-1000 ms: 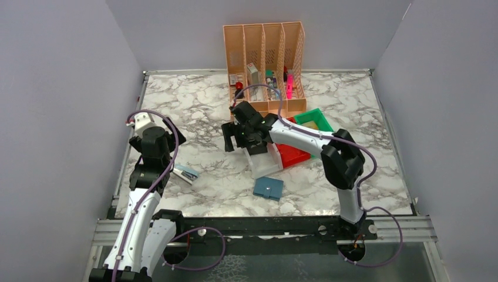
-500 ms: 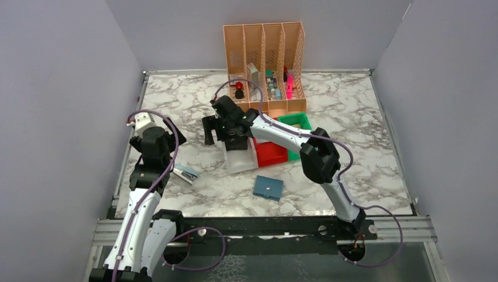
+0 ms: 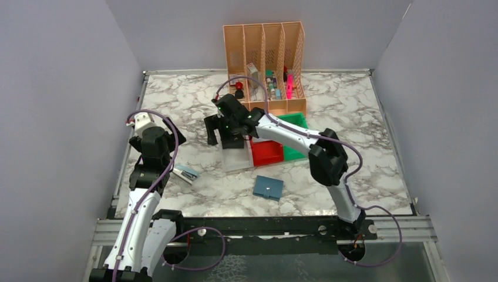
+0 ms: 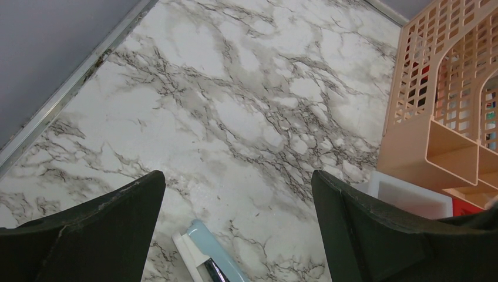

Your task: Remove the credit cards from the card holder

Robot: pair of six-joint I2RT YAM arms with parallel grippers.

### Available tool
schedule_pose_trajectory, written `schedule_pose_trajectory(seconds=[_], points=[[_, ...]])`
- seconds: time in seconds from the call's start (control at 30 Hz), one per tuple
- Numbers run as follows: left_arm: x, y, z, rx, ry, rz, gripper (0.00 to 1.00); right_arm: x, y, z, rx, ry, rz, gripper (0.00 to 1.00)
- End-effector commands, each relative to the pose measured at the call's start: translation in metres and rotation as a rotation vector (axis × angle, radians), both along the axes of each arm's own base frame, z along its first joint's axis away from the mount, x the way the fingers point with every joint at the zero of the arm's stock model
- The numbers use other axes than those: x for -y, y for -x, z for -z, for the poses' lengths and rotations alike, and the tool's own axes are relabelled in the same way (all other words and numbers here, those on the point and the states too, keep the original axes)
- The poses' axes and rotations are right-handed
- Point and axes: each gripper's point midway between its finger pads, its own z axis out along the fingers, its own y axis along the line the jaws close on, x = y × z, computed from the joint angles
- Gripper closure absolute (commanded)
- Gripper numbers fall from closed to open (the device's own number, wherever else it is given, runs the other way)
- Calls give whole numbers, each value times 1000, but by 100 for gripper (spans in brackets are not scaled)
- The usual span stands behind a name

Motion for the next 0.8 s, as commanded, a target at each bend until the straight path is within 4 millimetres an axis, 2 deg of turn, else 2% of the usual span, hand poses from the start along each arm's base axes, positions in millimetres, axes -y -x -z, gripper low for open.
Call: schedule_pose_trajectory(seconds=[0.0,0.07,0.2,0.3,0.43,0.5,0.57,0.63,0.77], points=[[2,-3,-4,25,3,20,1,20,13,-81,154,-90,-41,12],[3,-3,-4,25,5,22,1,39,20,-91,185,-97,-18,11],[4,-3,-3,21,6,26,1,82,41,-76,166,-51,46,15],[5,-4,-2,19,9,32,1,104,55,-63,153,-65,89,28],[6,-6,1,6,13,38,1,98,75,-49,95,-125,23,45],[7,-7,2,-1,16,43,1,90,77,-39,62,-121,-7,50],[8,-7,3,-6,14,48,1,81,76,-19,21,-92,-30,54],[7,-6,4,-6,13,46,1,72,72,-6,2,-74,-44,55],[6,-6,3,-2,10,40,1,62,54,23,-10,9,-19,56]])
